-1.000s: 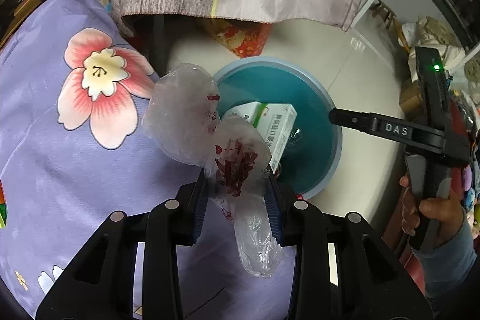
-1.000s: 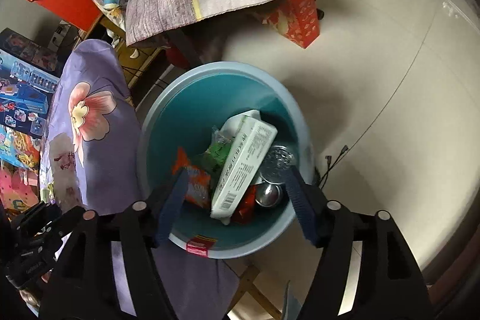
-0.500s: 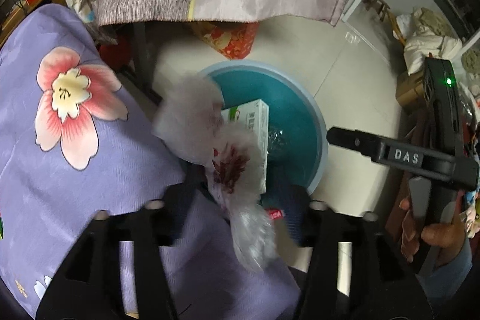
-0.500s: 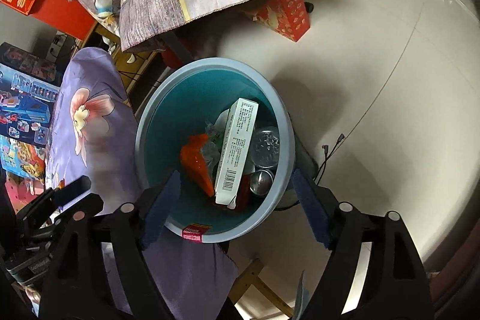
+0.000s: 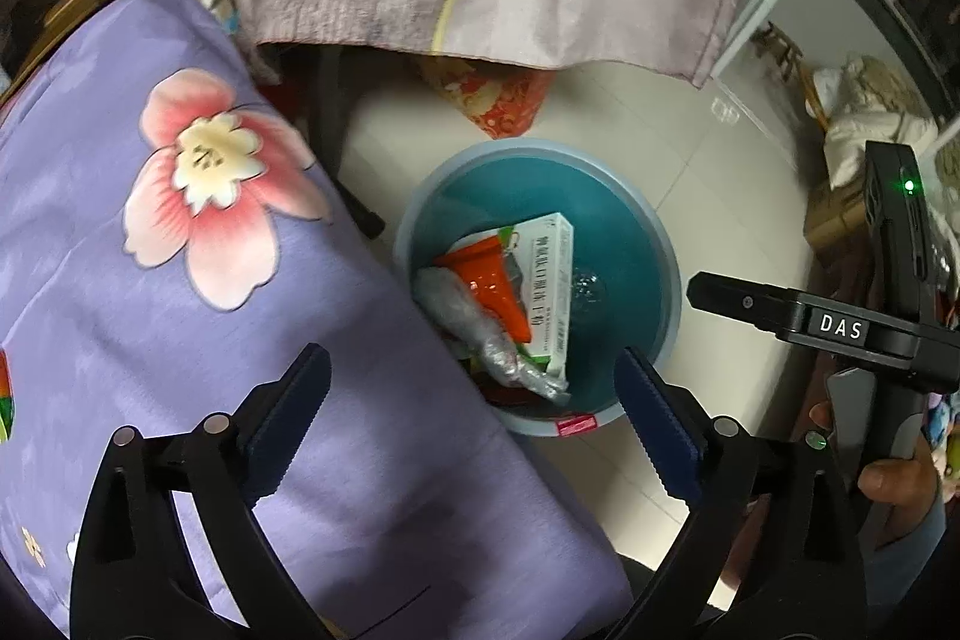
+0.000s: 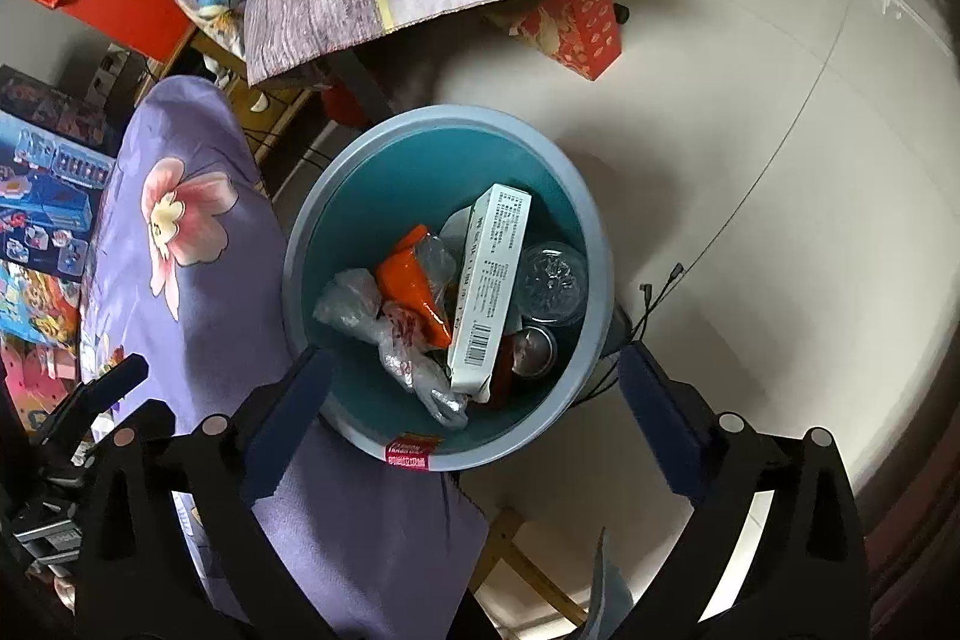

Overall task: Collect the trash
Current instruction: 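Move both tools back over the remaining trash on the table, then grasp the lime-green lid with the right tool, then grasp the white supplement bottle with the left tool while the right tool holds the lid, then carry the bottle and lid over the teal bin with both tools, then open the left tool dropping the bottle while the right tool drops the lid, then move both tools back over the two toy eggs on the table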

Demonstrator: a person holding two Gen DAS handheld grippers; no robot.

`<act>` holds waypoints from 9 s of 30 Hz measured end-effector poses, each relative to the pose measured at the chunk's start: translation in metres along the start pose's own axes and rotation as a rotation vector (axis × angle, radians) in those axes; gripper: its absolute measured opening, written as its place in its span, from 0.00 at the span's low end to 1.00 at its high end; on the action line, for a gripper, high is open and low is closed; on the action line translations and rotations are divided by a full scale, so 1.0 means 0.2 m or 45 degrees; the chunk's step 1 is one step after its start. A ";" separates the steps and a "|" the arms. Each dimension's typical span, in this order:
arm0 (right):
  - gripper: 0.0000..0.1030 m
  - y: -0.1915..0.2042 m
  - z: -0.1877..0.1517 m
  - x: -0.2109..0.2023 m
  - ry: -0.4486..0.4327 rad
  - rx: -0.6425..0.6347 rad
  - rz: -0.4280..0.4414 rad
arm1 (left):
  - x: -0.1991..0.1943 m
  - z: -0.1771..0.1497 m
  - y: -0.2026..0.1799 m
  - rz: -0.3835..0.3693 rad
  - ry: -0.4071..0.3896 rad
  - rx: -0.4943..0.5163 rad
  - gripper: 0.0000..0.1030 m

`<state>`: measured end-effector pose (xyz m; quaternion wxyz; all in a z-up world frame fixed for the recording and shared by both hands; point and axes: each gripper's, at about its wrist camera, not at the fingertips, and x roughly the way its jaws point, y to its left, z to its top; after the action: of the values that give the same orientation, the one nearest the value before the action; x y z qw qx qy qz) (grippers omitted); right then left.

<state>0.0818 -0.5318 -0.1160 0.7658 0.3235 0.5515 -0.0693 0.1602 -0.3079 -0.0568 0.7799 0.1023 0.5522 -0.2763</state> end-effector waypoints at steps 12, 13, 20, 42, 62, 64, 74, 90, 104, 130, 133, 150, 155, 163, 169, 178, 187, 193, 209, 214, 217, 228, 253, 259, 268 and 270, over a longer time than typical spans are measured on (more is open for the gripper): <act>0.90 0.23 -0.07 -0.02 0.009 -0.107 -0.012 | -0.12 -0.14 0.20 -0.007 -0.032 -0.097 0.95; 0.90 0.27 -0.08 -0.02 0.005 -0.127 -0.012 | -0.13 -0.15 0.21 -0.007 -0.034 -0.103 0.95; 0.90 0.52 -0.16 -0.02 -0.017 -0.268 -0.012 | -0.26 -0.26 0.40 0.004 -0.092 -0.176 0.95; 0.90 1.45 -0.49 0.28 0.180 -0.556 -0.129 | -0.58 -0.76 1.25 0.065 -0.231 -0.467 0.95; 0.90 2.55 -0.73 0.68 0.222 -0.989 -0.136 | -0.82 -1.22 2.09 0.261 -0.287 -0.785 0.96; 0.90 2.63 -0.76 0.71 0.203 -1.041 -0.155 | -0.82 -1.24 2.13 0.268 -0.287 -0.812 0.96; 0.90 2.79 -0.84 0.83 0.088 -1.182 -0.299 | -0.81 -1.31 2.26 0.259 -0.270 -0.881 0.96; 0.24 2.78 -0.78 0.78 0.123 -1.182 -0.201 | -0.82 -1.17 2.32 0.235 -0.278 -0.860 0.96; 0.65 2.85 -0.91 0.95 0.082 -1.320 -0.332 | -0.81 -1.24 2.38 0.231 -0.283 -0.929 0.95; 0.52 2.55 -0.60 0.68 0.128 -0.964 -0.088 | -0.64 -0.88 2.54 0.314 -0.173 -0.849 0.50; 0.52 2.51 -0.58 0.66 0.126 -0.946 -0.080 | -0.66 -0.88 2.49 0.363 -0.181 -0.826 0.50; 0.52 2.04 -0.44 0.34 0.034 -0.732 -0.011 | -0.79 -0.72 1.88 0.280 -0.272 -0.579 0.50; 0.52 1.79 -0.38 0.20 -0.018 -0.636 -0.009 | -0.75 -0.63 1.62 0.220 -0.268 -0.480 0.50; 0.52 1.23 -0.27 -0.09 -0.137 -0.431 -0.050 | -0.63 -0.46 1.13 0.071 -0.233 -0.293 0.50; 0.52 0.81 -0.21 -0.23 -0.185 -0.284 -0.079 | -0.48 -0.33 0.75 -0.008 -0.174 -0.145 0.50; 0.52 0.43 -0.14 -0.25 -0.178 -0.157 -0.041 | -0.26 -0.21 0.30 -0.071 -0.062 0.011 0.50; 0.52 0.21 -0.09 -0.23 -0.145 -0.082 -0.009 | -0.04 -0.11 0.07 -0.089 0.045 0.056 0.50; 0.52 0.08 -0.08 -0.20 -0.121 -0.017 -0.007 | 0.06 -0.07 -0.04 -0.105 0.095 0.104 0.50; 0.52 -0.06 -0.01 -0.27 -0.134 0.047 -0.058 | 0.37 0.01 -0.40 -0.260 0.199 0.221 0.53; 0.52 -0.06 0.01 -0.25 -0.115 0.044 -0.070 | 0.38 0.02 -0.42 -0.282 0.188 0.222 0.68; 0.52 -0.04 0.02 -0.22 -0.103 0.032 -0.066 | 0.36 0.02 -0.38 -0.270 0.179 0.204 0.70; 0.52 0.10 0.03 -0.09 -0.045 -0.034 -0.033 | 0.24 -0.02 -0.16 -0.205 0.114 0.088 0.82; 0.80 0.18 -0.01 0.04 0.039 -0.002 -0.009 | 0.05 -0.13 0.19 -0.133 0.056 -0.096 0.89; 0.80 0.25 -0.05 0.01 0.039 -0.019 -0.025 | -0.01 -0.17 0.22 -0.131 0.032 -0.094 0.89; 0.85 0.51 -0.15 0.01 0.038 -0.138 -0.049 | -0.15 -0.30 0.39 -0.100 -0.027 -0.142 0.93; 0.85 0.59 -0.17 0.02 0.042 -0.160 -0.046 | -0.18 -0.34 0.46 -0.090 -0.043 -0.163 0.93</act>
<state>0.1099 -0.4191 -0.0774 0.7741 0.2659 0.5729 -0.0431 0.1468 -0.1874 -0.0617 0.7837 0.0280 0.5589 -0.2696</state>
